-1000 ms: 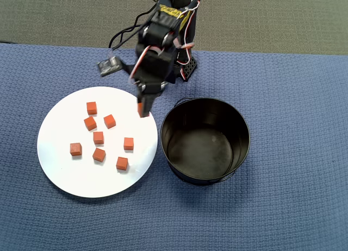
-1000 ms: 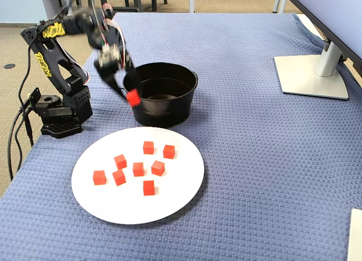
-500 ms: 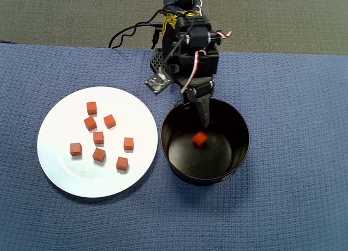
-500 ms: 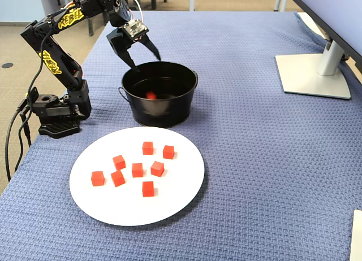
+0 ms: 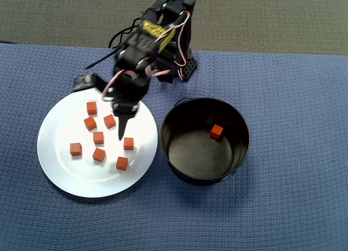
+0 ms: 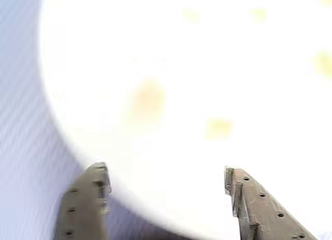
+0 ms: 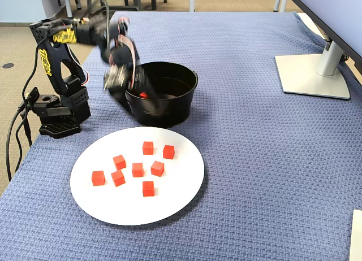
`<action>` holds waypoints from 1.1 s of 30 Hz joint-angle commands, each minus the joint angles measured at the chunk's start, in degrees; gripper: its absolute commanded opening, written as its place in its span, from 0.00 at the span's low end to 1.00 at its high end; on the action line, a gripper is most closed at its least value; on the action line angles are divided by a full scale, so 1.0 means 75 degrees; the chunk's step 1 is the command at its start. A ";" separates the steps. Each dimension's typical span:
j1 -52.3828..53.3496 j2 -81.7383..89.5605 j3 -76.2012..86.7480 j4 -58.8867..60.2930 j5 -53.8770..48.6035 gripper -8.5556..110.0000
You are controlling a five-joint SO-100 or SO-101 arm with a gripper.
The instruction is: Pick up the red cubes from the white plate and place them in the black recipient
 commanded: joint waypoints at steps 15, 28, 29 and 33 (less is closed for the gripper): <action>0.0152 -0.1559 0.0270 -0.1020 -0.0305 0.22; -0.0094 -0.2332 0.0129 -0.1277 -0.0281 0.21; -0.0141 -0.2391 0.0117 -0.1312 -0.0305 0.21; -0.0375 -0.2496 0.0152 -0.1383 -0.0480 0.20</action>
